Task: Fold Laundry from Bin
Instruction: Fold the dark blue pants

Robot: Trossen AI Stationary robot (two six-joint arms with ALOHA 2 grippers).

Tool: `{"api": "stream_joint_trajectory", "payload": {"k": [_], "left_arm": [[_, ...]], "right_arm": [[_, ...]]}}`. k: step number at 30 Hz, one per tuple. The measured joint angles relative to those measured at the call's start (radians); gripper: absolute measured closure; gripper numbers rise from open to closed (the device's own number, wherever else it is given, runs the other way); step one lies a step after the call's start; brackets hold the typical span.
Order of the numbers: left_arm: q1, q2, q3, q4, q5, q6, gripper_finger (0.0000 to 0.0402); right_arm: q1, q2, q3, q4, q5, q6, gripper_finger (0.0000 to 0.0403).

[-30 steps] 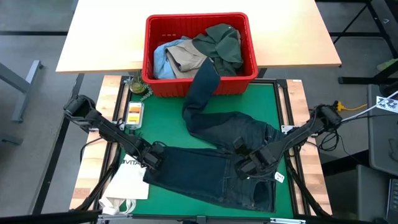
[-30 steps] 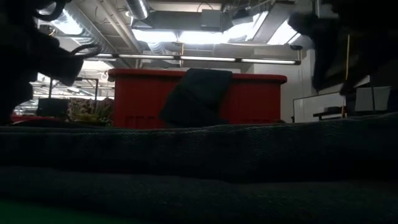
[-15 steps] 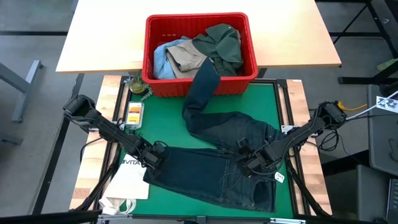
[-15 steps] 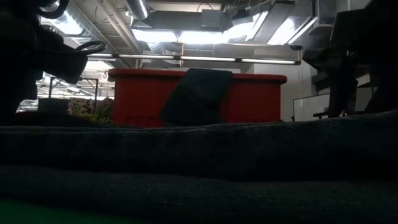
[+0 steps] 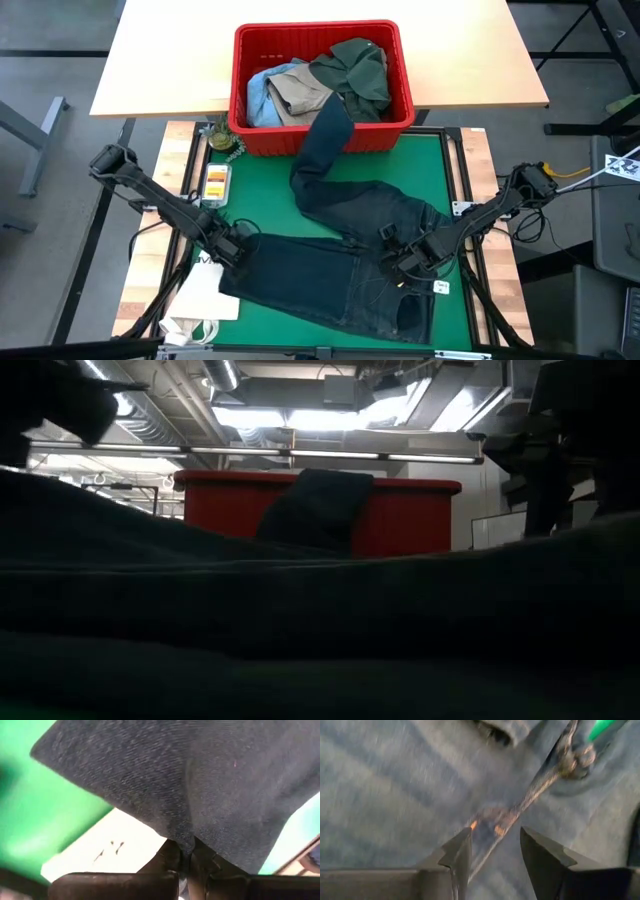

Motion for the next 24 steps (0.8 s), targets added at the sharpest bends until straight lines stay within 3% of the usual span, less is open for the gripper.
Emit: {"api": "stream_joint_trajectory", "payload": {"k": [5, 10, 17, 24], "left_arm": [[-0.028, -0.065, 0.000, -0.082, 0.055, -0.137, 0.0396], [-0.042, -0.110, 0.000, -0.034, 0.051, -0.209, 0.0396], [-0.041, -0.137, 0.000, 0.192, -0.016, -0.205, 0.0396], [-0.041, -0.136, 0.000, 0.484, -0.189, -0.156, 0.0396]], "right_arm": [[0.000, 0.000, 0.000, 0.002, -0.011, 0.000, 0.0235], [0.000, 0.000, 0.000, 0.003, -0.019, 0.000, 0.0235], [0.000, 0.000, 0.000, 0.003, -0.024, 0.000, 0.0235], [0.000, 0.000, 0.004, 0.002, -0.054, 0.000, 0.0235]]}}
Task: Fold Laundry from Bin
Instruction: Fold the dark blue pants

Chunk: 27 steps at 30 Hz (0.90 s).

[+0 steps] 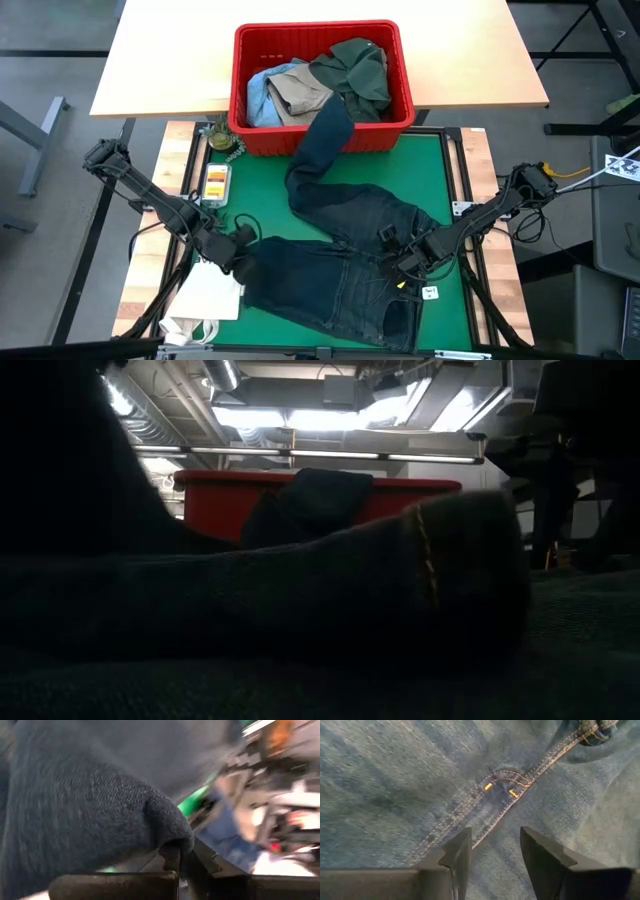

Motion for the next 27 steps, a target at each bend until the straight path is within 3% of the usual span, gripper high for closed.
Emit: {"api": "stream_joint_trajectory", "payload": {"k": [6, 9, 21, 27], "left_arm": [[0.000, 0.024, 0.000, 0.273, -0.162, 0.130, 0.0396], [0.004, 0.063, 0.000, 0.408, -0.190, 0.198, 0.0396], [0.098, 0.380, 0.003, 0.972, -0.119, 0.387, 0.0397], [0.138, 0.537, 0.129, 0.994, -0.041, 0.436, 0.0397]], "right_arm": [[0.000, -0.001, 0.058, -0.029, -0.028, -0.001, 0.0235], [0.000, -0.006, 0.100, -0.063, -0.027, -0.023, 0.0235], [0.000, -0.011, 0.253, -0.182, -0.008, -0.065, 0.0235], [0.000, -0.011, 0.300, -0.221, -0.008, -0.087, 0.0235]]}}
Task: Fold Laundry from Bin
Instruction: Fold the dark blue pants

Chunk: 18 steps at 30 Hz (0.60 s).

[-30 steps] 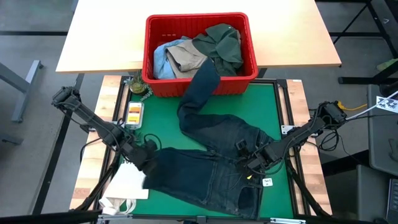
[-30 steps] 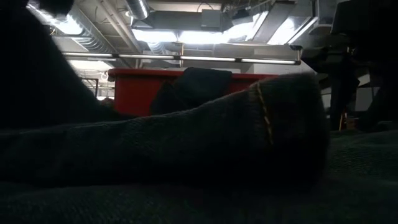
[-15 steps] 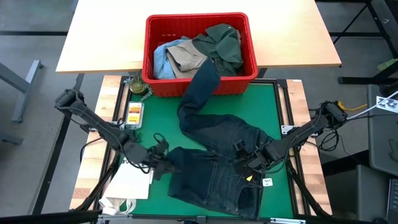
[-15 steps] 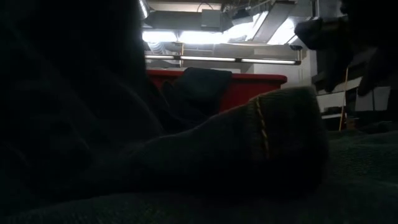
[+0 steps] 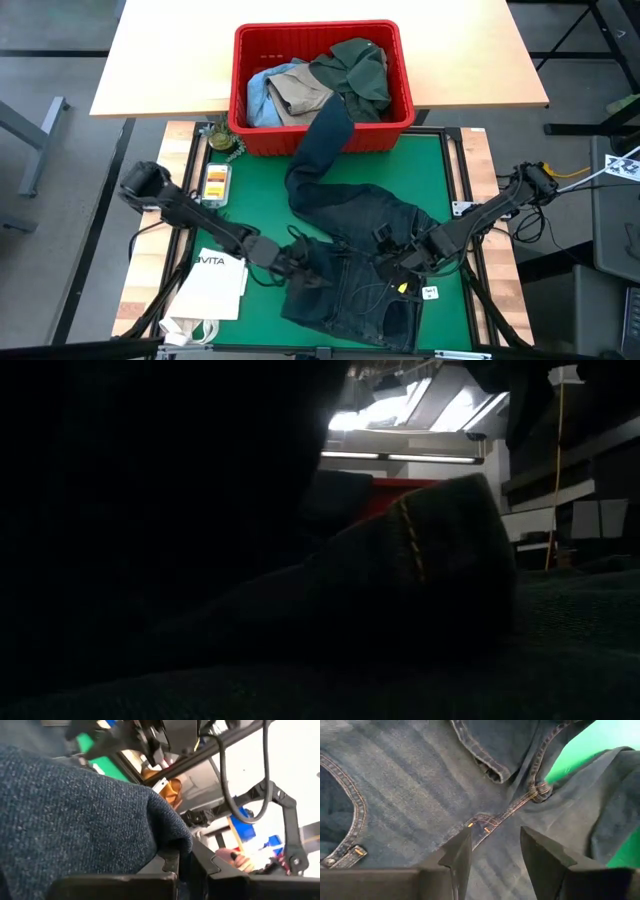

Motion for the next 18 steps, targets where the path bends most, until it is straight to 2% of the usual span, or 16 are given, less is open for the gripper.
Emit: {"api": "stream_joint_trajectory", "payload": {"k": [9, 18], "left_arm": [[0.025, 0.208, 0.245, -0.003, 0.056, 0.162, 0.0397], [0.043, 0.382, 0.372, -0.011, 0.096, 0.171, 0.0397]], "right_arm": [[0.000, 0.000, 0.046, -0.122, -0.001, 0.000, 0.0235], [0.000, 0.000, 0.095, -0.198, -0.010, 0.006, 0.0235]]}}
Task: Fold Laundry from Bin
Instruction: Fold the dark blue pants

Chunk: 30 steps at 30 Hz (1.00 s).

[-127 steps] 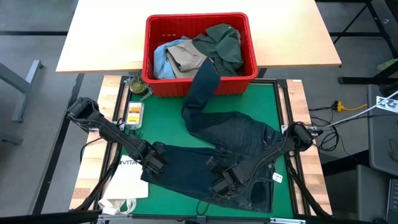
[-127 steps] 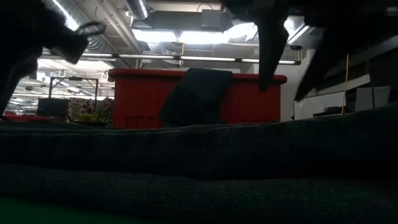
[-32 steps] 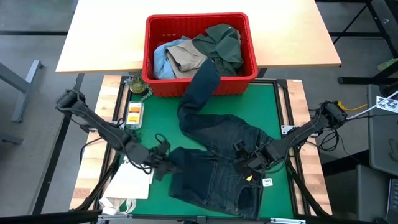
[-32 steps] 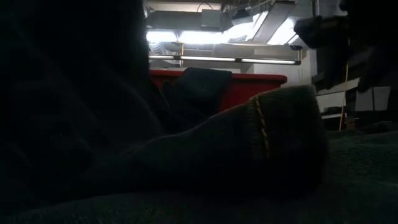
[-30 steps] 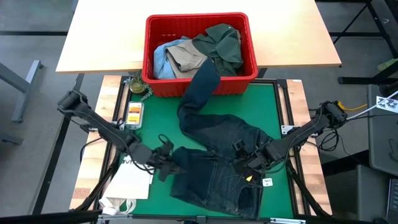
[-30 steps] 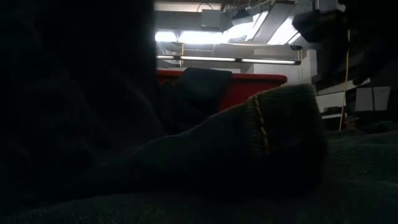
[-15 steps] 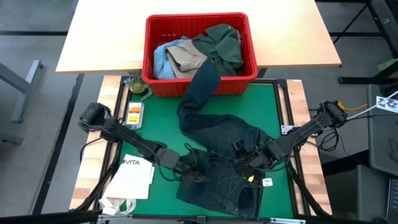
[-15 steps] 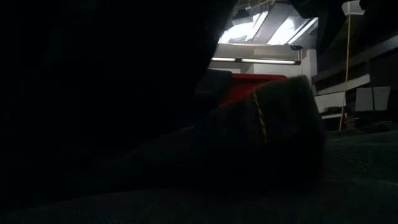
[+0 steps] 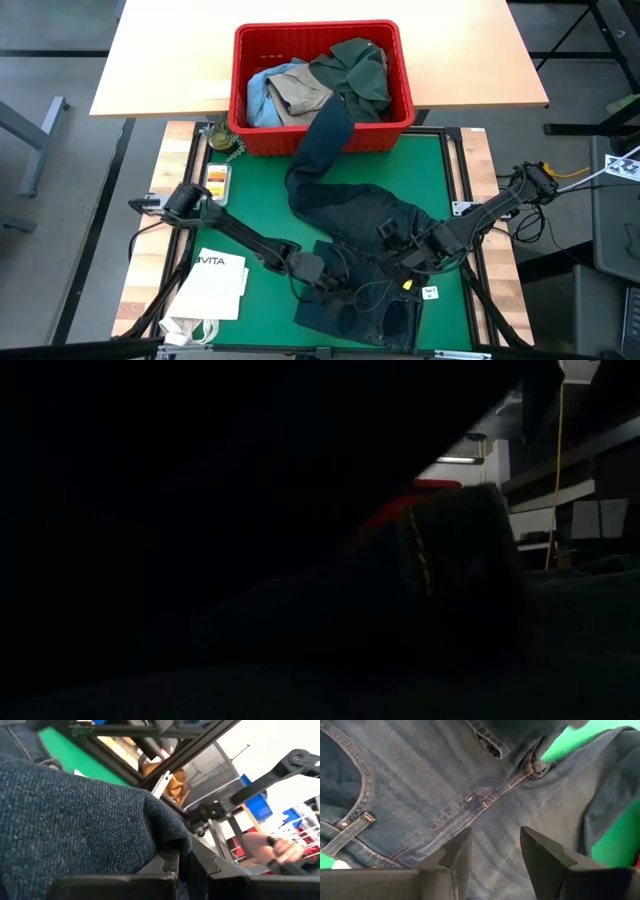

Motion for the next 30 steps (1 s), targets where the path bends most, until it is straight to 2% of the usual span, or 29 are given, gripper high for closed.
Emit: {"api": "stream_joint_trajectory", "payload": {"k": [8, 11, 17, 30], "left_arm": [[0.006, 0.089, 0.042, 0.008, -0.005, -0.005, 0.0397], [0.004, 0.110, 0.046, 0.007, -0.043, -0.005, 0.0397], [0.004, 0.112, 0.046, 0.008, -0.127, 0.022, 0.0397], [-0.034, 0.112, 0.072, 0.015, -0.180, 0.029, 0.0397]], "right_arm": [[0.000, 0.000, 0.009, -0.008, -0.009, 0.001, 0.0235], [0.000, 0.000, 0.009, -0.008, -0.016, 0.001, 0.0235], [0.000, 0.000, 0.009, -0.005, -0.018, 0.001, 0.0235], [-0.001, 0.000, 0.009, -0.004, -0.018, 0.001, 0.0235]]}}
